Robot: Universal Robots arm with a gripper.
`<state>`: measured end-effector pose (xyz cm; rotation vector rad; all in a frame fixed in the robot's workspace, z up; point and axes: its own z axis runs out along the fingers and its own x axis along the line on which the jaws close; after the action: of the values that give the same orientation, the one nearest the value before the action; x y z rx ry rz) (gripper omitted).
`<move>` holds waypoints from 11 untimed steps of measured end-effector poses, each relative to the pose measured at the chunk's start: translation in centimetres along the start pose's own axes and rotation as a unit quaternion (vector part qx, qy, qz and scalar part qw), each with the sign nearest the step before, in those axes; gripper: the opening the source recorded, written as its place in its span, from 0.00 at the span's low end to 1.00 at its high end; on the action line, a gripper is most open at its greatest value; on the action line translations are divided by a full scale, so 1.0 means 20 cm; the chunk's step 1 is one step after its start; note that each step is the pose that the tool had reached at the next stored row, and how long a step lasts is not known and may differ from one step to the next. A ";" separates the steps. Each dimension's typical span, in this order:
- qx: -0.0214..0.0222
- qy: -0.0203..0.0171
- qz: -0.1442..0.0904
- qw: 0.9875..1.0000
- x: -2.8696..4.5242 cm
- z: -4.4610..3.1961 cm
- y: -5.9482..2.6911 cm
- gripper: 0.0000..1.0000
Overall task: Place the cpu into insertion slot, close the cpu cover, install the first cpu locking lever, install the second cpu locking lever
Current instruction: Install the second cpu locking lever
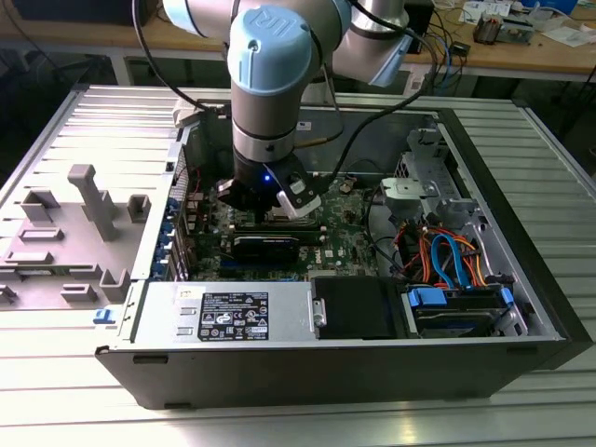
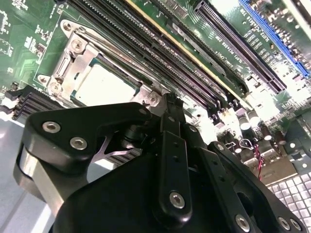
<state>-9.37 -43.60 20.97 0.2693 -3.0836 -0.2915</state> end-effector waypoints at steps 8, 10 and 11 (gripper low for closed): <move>0.024 0.003 0.001 1.000 -0.003 -0.058 0.031 0.11; 0.026 0.000 0.000 1.000 -0.003 -0.070 0.035 0.11; 0.027 -0.002 0.000 1.000 -0.003 -0.072 0.036 0.11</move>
<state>-9.36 -43.16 22.52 0.2704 -3.0992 -0.2095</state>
